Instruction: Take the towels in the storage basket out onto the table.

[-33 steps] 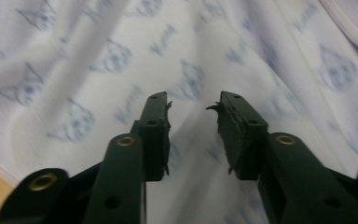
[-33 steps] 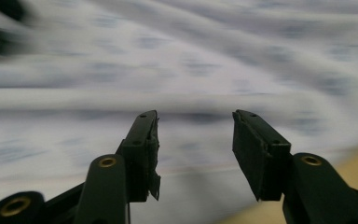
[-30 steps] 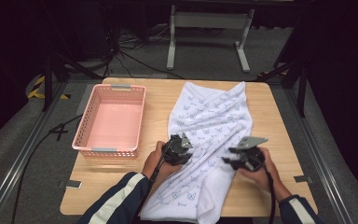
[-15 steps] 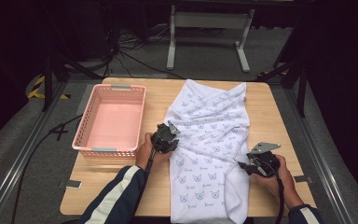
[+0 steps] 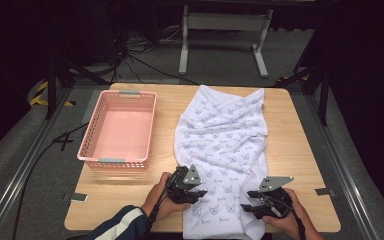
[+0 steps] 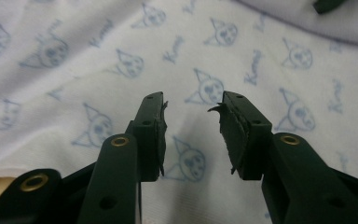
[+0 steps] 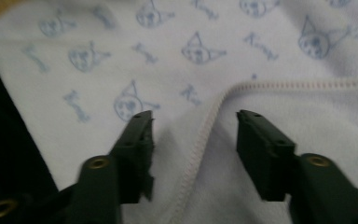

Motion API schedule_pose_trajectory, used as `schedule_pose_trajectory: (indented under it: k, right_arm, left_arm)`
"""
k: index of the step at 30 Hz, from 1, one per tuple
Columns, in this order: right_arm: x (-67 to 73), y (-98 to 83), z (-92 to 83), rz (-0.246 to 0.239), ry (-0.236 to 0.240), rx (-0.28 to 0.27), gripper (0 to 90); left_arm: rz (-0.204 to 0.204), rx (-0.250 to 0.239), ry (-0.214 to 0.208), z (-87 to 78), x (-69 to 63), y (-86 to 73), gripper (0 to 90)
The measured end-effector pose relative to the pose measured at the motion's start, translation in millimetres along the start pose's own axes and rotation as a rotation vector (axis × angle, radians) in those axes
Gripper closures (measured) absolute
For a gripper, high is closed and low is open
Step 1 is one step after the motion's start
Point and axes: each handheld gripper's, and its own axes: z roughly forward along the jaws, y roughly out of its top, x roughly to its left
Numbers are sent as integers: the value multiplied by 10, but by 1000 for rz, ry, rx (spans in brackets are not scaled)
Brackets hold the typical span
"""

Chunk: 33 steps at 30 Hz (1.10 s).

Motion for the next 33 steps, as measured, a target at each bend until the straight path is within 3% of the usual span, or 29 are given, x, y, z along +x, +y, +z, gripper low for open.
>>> schedule_pose_trajectory:
  k: [2,3,5,6,9,11,12,13,14,16,18,19,21,22,23,26,27,28,30,31,33]
  right_arm:
    - [5,-33,29,-33,4,33,647]
    - [-3,-49,-2,-47,-4,37,775]
    - [-56,-101,-128,-39,-15,49,876]
    - [-86,-148,-199,-34,-33,57,882]
    - [-207,-375,-475,33,-57,70,882]
    - [-241,-451,-564,58,-55,78,882]
    - [-283,-585,-742,96,-39,114,879]
    - [-283,-585,-742,96,-39,114,879]
    - [-280,-698,-903,119,-7,124,870]
    - [-262,-735,-945,114,12,152,841]
    - [-211,-781,-996,82,42,199,784]
    - [-185,-781,-1017,58,37,193,720]
    - [-188,-738,-1044,39,10,113,642]
    - [-188,-738,-1044,39,10,113,642]
    - [-195,-683,-1048,1,-46,48,554]
    - [-295,-444,-971,-37,-131,-122,527]
    - [-363,-345,-906,-26,-138,-160,557]
    - [-445,-238,-810,-29,-154,-171,551]
    - [-599,-30,-587,-71,-215,-177,597]
    - [-682,66,-469,-60,-201,-170,604]
    - [-823,226,-229,-82,-233,-128,641]
  left_arm:
    - [4,53,20,74,-2,-51,590]
    - [4,43,15,66,5,-74,595]
    - [-13,23,16,38,20,-127,611]
    - [-12,27,17,16,15,-148,614]
    - [-26,39,20,-54,-24,-218,618]
    - [-18,46,23,-79,-31,-234,618]
    - [-19,48,24,-105,-37,-258,620]
    - [-32,47,24,-137,-52,-300,620]
    - [-25,60,13,-196,-73,-349,620]
    - [-23,66,12,-226,-79,-371,620]
    - [-54,72,-9,-289,-91,-434,619]
    - [-75,69,-17,-314,-106,-463,616]
    - [-85,61,-16,-364,-98,-510,606]
    - [-85,61,-16,-364,-98,-510,557]
    - [-93,44,-18,-375,-88,-519,557]
    - [-98,14,38,-400,-21,-473,436]
    - [-106,-8,40,-392,9,-448,410]
    - [-107,-15,26,-377,38,-416,406]
    - [-80,-10,52,-324,97,-332,395]
    - [-81,-17,56,-292,135,-289,384]
    - [-76,-30,73,-230,200,-210,399]
